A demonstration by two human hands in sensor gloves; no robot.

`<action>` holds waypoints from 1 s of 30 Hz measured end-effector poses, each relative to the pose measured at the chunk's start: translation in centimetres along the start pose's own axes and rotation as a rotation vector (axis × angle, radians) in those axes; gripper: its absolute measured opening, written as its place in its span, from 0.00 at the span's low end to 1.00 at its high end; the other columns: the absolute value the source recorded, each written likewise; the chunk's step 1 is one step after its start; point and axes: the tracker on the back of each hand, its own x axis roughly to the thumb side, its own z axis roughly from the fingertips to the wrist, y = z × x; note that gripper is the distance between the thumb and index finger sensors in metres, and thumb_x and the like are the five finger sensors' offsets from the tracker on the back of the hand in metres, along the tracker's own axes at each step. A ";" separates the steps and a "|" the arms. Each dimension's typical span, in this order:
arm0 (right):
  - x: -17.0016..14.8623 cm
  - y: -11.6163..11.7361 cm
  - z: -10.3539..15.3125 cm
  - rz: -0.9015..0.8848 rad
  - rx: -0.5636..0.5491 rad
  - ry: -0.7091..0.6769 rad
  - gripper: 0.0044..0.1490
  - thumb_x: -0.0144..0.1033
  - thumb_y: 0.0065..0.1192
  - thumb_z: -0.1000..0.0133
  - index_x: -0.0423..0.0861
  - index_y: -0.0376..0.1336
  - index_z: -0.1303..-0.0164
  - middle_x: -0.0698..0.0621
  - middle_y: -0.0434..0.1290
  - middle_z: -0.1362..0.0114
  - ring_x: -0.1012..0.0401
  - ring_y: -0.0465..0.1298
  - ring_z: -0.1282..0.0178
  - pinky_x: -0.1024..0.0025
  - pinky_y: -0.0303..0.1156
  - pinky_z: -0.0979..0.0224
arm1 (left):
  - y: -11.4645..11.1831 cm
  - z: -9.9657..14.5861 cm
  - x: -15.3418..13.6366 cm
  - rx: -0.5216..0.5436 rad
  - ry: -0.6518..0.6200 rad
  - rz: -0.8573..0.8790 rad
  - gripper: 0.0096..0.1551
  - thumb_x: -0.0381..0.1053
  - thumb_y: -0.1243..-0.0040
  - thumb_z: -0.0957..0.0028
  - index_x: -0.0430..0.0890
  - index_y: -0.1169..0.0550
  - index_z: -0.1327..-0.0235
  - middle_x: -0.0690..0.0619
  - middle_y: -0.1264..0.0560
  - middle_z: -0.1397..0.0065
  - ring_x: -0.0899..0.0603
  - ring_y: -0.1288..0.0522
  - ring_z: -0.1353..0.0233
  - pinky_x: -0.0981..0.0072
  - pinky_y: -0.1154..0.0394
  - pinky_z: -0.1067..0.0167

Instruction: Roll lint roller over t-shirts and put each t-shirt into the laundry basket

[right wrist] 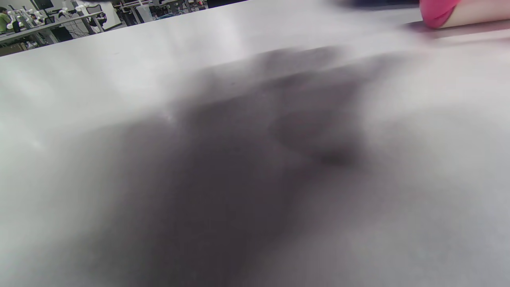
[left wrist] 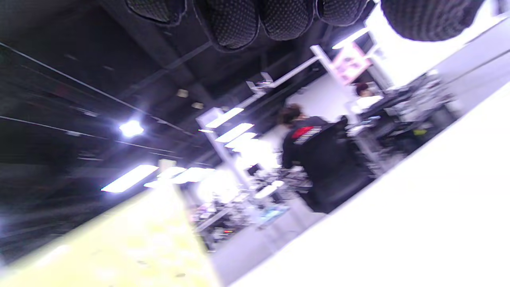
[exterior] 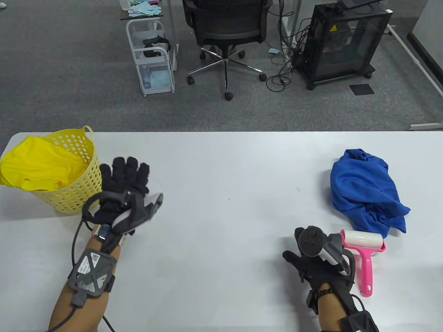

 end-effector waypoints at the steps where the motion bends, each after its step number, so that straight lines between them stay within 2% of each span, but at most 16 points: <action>1: 0.0 0.0 -0.1 0.009 -0.007 0.006 0.53 0.66 0.48 0.49 0.51 0.37 0.21 0.37 0.38 0.13 0.35 0.46 0.14 0.24 0.39 0.25 | -0.1 1.4 1.9 -0.004 -0.056 0.027 0.38 0.67 0.47 0.51 0.59 0.40 0.28 0.51 0.38 0.20 0.36 0.35 0.19 0.35 0.38 0.27; 5: -0.1 0.1 -0.7 0.023 -0.048 0.039 0.54 0.66 0.48 0.49 0.51 0.36 0.21 0.38 0.37 0.13 0.35 0.45 0.14 0.25 0.38 0.25 | -1.3 4.9 6.6 -0.031 -0.225 0.011 0.34 0.64 0.49 0.50 0.59 0.38 0.29 0.52 0.37 0.21 0.36 0.34 0.20 0.35 0.37 0.27; 8: -0.3 0.1 -1.2 0.038 -0.102 0.079 0.55 0.67 0.48 0.49 0.50 0.35 0.21 0.37 0.34 0.14 0.35 0.42 0.14 0.25 0.37 0.25 | -2.8 6.3 8.3 -0.042 -0.265 -0.070 0.32 0.63 0.51 0.49 0.60 0.38 0.30 0.53 0.36 0.21 0.37 0.33 0.20 0.36 0.36 0.27; 12: -0.9 -0.9 -2.9 0.094 -0.180 0.196 0.57 0.67 0.49 0.50 0.50 0.33 0.22 0.37 0.34 0.14 0.35 0.42 0.14 0.25 0.36 0.25 | -3.5 6.1 7.8 -0.103 -0.244 0.005 0.32 0.62 0.52 0.49 0.59 0.38 0.30 0.53 0.36 0.21 0.37 0.33 0.20 0.36 0.37 0.27; 13: -1.2 -1.5 -3.6 0.145 -0.213 0.285 0.58 0.67 0.51 0.51 0.50 0.34 0.22 0.37 0.37 0.13 0.36 0.44 0.13 0.24 0.37 0.24 | -3.5 5.9 7.7 -0.097 -0.230 0.030 0.32 0.61 0.52 0.49 0.59 0.38 0.30 0.52 0.36 0.22 0.37 0.33 0.21 0.35 0.37 0.27; 15: -1.7 -2.3 -5.1 0.252 -0.202 0.386 0.59 0.67 0.52 0.52 0.48 0.35 0.22 0.37 0.41 0.13 0.36 0.47 0.13 0.24 0.38 0.25 | -3.4 5.8 7.6 -0.093 -0.223 0.022 0.31 0.61 0.52 0.49 0.58 0.38 0.30 0.52 0.36 0.22 0.36 0.33 0.21 0.35 0.37 0.27; 17: -2.3 -3.1 -6.8 0.342 -0.182 0.485 0.61 0.68 0.51 0.52 0.49 0.30 0.23 0.38 0.36 0.13 0.37 0.41 0.13 0.24 0.34 0.25 | -3.3 6.0 7.7 -0.077 -0.234 0.002 0.32 0.61 0.52 0.49 0.58 0.38 0.30 0.53 0.36 0.22 0.37 0.32 0.21 0.36 0.37 0.27; 20: -3.6 -4.0 -8.7 0.307 -0.215 0.532 0.65 0.69 0.53 0.54 0.48 0.27 0.25 0.38 0.31 0.15 0.37 0.35 0.13 0.25 0.32 0.25 | -3.1 6.4 7.6 -0.069 -0.244 0.006 0.32 0.62 0.52 0.49 0.59 0.38 0.30 0.53 0.35 0.22 0.36 0.32 0.21 0.36 0.37 0.28; 22: -4.5 -4.7 -9.8 0.247 -0.222 0.583 0.69 0.69 0.55 0.55 0.49 0.20 0.29 0.38 0.24 0.17 0.37 0.29 0.15 0.24 0.29 0.26 | -3.1 6.5 7.3 -0.078 -0.236 0.025 0.32 0.62 0.52 0.49 0.58 0.38 0.30 0.53 0.35 0.22 0.35 0.32 0.21 0.36 0.37 0.27; 25: -6.1 -6.2 -10.3 0.316 -0.358 0.604 0.73 0.68 0.59 0.56 0.53 0.14 0.36 0.39 0.20 0.20 0.36 0.29 0.15 0.23 0.30 0.26 | -3.0 6.8 6.7 -0.082 -0.221 0.041 0.33 0.63 0.51 0.50 0.58 0.38 0.30 0.53 0.35 0.22 0.34 0.32 0.21 0.36 0.37 0.27; 26: -6.9 -7.0 -10.2 0.336 -0.359 0.634 0.73 0.69 0.59 0.56 0.53 0.13 0.37 0.38 0.19 0.20 0.35 0.29 0.16 0.23 0.31 0.27 | -2.9 6.8 6.5 -0.077 -0.216 0.052 0.33 0.64 0.51 0.50 0.58 0.38 0.30 0.53 0.35 0.22 0.34 0.32 0.21 0.36 0.37 0.27; 29: -8.9 -8.0 -10.3 0.254 -0.317 0.606 0.67 0.66 0.61 0.56 0.58 0.21 0.31 0.44 0.21 0.19 0.36 0.29 0.16 0.22 0.30 0.27 | -2.8 6.8 5.7 -0.071 -0.199 0.097 0.34 0.64 0.51 0.50 0.58 0.38 0.30 0.52 0.35 0.22 0.34 0.32 0.21 0.36 0.37 0.27; 30: -9.4 -8.1 -10.5 0.189 -0.298 0.554 0.65 0.64 0.63 0.55 0.57 0.25 0.29 0.49 0.29 0.15 0.39 0.32 0.14 0.23 0.30 0.27 | -2.8 6.7 5.5 -0.067 -0.191 0.110 0.34 0.64 0.51 0.50 0.58 0.38 0.30 0.52 0.35 0.22 0.34 0.32 0.21 0.36 0.37 0.27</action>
